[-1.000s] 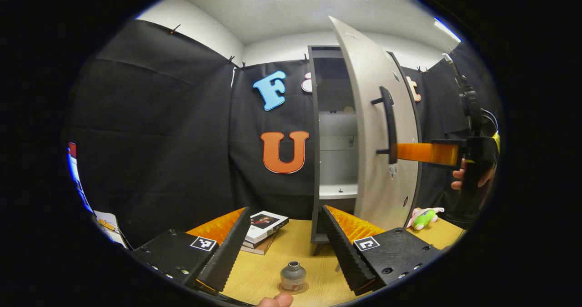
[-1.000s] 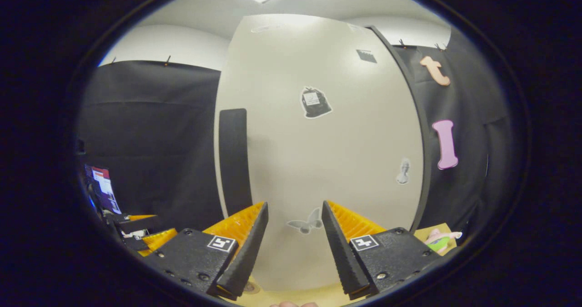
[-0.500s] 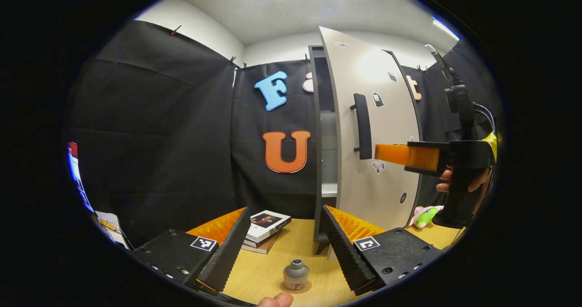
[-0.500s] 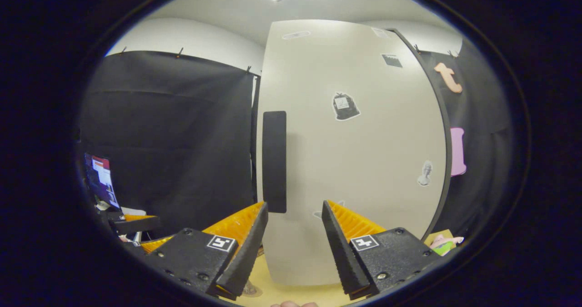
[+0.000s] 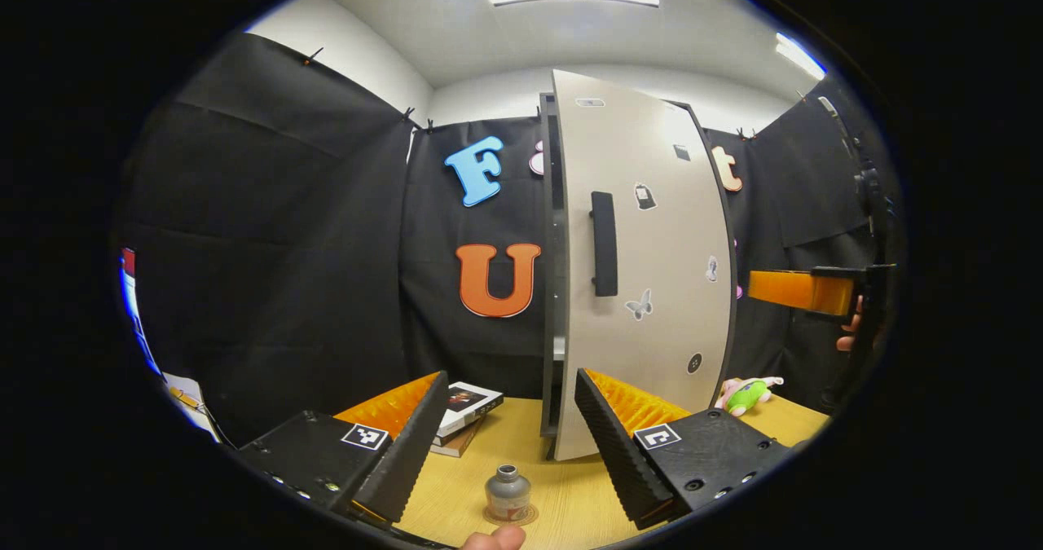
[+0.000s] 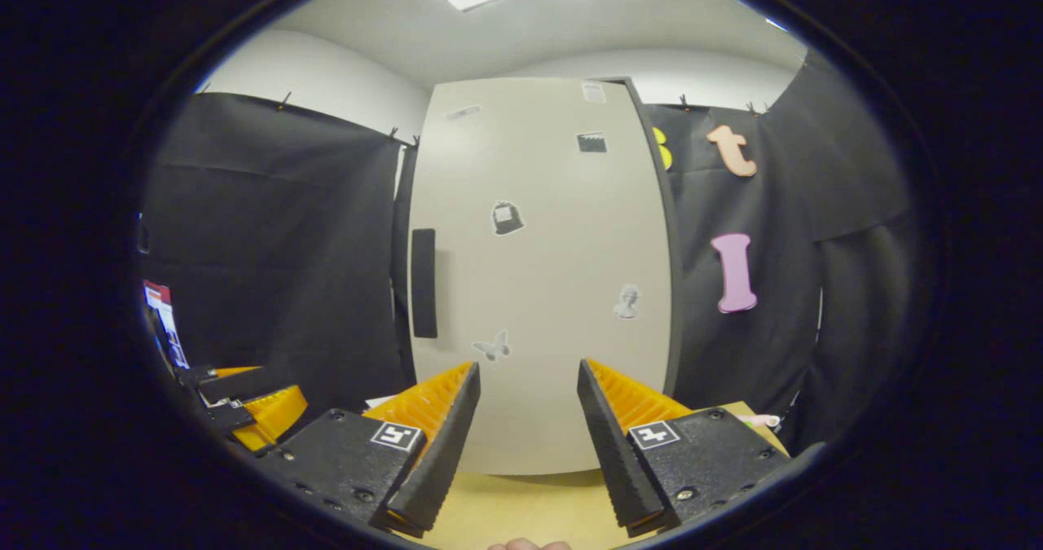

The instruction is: Open the cabinet door with the right hand, grasp the bottle in the cabinet with the left hand and place it on the coaster, then close the cabinet door with the right hand.

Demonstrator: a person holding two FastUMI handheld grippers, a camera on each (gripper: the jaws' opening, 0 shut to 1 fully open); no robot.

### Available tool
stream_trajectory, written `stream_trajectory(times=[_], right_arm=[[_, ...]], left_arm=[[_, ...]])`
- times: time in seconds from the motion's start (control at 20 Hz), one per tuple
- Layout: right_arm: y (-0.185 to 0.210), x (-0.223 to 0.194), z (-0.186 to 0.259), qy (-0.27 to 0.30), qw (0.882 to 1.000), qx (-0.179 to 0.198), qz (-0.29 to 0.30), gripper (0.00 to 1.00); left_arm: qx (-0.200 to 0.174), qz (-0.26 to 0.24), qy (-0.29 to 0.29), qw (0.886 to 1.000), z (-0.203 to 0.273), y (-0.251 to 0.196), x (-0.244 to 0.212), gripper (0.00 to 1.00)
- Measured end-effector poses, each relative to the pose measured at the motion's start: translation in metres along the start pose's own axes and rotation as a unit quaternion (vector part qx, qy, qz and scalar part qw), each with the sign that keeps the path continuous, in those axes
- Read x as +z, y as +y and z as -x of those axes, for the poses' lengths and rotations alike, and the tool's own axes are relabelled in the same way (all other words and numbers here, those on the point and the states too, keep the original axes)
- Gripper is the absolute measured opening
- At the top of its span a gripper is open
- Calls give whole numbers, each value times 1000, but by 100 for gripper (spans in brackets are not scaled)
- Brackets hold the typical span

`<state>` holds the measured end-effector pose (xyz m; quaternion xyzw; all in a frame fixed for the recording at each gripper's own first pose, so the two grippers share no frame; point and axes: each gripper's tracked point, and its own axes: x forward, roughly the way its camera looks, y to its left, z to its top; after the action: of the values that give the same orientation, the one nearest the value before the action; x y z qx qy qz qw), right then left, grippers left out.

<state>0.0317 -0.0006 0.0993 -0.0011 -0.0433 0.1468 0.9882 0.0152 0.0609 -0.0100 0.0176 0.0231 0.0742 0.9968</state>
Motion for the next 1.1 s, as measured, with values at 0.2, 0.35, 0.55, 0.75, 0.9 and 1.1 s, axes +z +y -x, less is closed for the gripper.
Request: stream_trajectory(times=[0.2,0.35,0.55,0.75,0.9,1.1], right_arm=[[-47,-7,38,0,997,-78,-10,78],[-84,-23,69,5,989,-145,3,80],[-109,-42,106,17,981,-195,0,79],[-117,-46,119,19,977,-213,-5,80],[-120,-36,119,3,977,-213,-7,80],[-111,-28,113,-7,981,-194,-10,80]], left_arm=[[-8,3,-14,1000,9,-9,-3,94],[-20,5,-12,1000,17,-24,-9,94],[-37,7,-21,999,22,-38,-4,94],[-44,17,-20,999,25,-45,-5,93],[-44,15,-19,999,28,-46,-4,94],[-37,18,-20,999,30,-45,0,94]])
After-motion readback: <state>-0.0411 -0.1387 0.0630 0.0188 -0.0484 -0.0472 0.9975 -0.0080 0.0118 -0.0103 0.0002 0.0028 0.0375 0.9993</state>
